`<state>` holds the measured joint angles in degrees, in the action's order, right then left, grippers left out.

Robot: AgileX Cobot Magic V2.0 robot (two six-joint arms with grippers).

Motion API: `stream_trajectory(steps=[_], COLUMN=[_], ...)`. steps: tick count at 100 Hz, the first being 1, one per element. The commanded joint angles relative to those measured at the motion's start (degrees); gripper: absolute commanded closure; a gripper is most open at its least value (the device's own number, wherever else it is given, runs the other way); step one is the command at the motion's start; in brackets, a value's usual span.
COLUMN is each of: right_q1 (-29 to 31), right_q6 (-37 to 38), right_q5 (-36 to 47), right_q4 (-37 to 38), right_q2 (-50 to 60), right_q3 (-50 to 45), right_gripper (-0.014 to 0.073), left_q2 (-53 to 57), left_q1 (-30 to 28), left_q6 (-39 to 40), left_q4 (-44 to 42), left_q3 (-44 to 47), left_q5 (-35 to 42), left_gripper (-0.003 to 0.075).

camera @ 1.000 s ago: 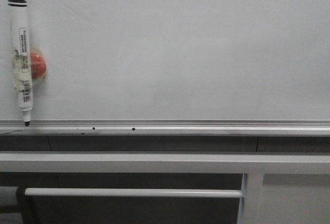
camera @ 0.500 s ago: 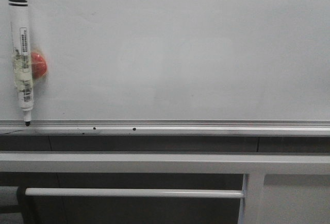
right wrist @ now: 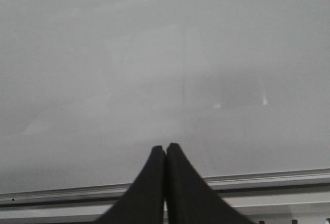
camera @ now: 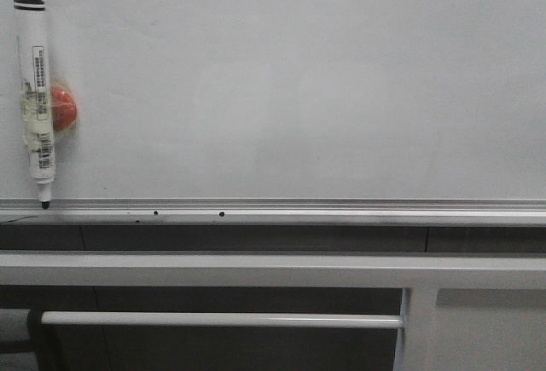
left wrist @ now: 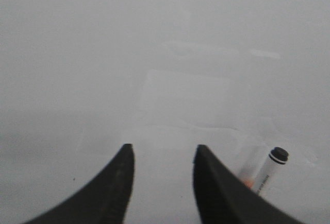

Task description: Write number 1 on whiteboard

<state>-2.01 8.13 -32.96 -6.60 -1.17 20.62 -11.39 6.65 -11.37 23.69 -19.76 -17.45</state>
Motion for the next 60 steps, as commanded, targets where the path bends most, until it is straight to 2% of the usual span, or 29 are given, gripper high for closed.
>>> stream_trajectory(steps=[1, 4, 9, 30, 42, 60], right_q1=[-0.1, -0.1, -0.1, -0.1, -0.1, -0.1], right_q6=[0.1, 0.1, 0.1, 0.1, 0.1, 0.1], right_q5=[3.1, 3.1, 3.1, 3.1, 3.1, 2.0], right_q4=[-0.4, -0.4, -0.4, -0.5, -0.5, -1.5], right_q2=[-1.2, -1.2, -1.2, -1.2, -1.2, -1.2], right_q3=[1.7, 1.7, 1.7, 1.7, 1.7, 1.7], right_gripper=[0.0643, 0.0643, 0.0643, 0.0643, 0.0643, 0.0643], left_q2=[-1.1, -1.1, -1.1, -1.1, -1.1, -1.1], left_q1=[1.6, 1.9, 2.3, 2.9, 2.9, 2.9], left_q6=[-2.1, -2.1, -2.1, -2.6, -5.7, -19.3], left_q4=[4.0, 4.8, 5.0, 10.0, 13.7, 27.4], left_q3=[-1.6, -1.4, -1.0, 4.2, 7.1, 9.0], left_q5=[3.5, 3.5, 2.6, 2.6, 3.9, 1.7], left_gripper=[0.0211, 0.0173, 0.0152, 0.0225, 0.0229, 0.0228])
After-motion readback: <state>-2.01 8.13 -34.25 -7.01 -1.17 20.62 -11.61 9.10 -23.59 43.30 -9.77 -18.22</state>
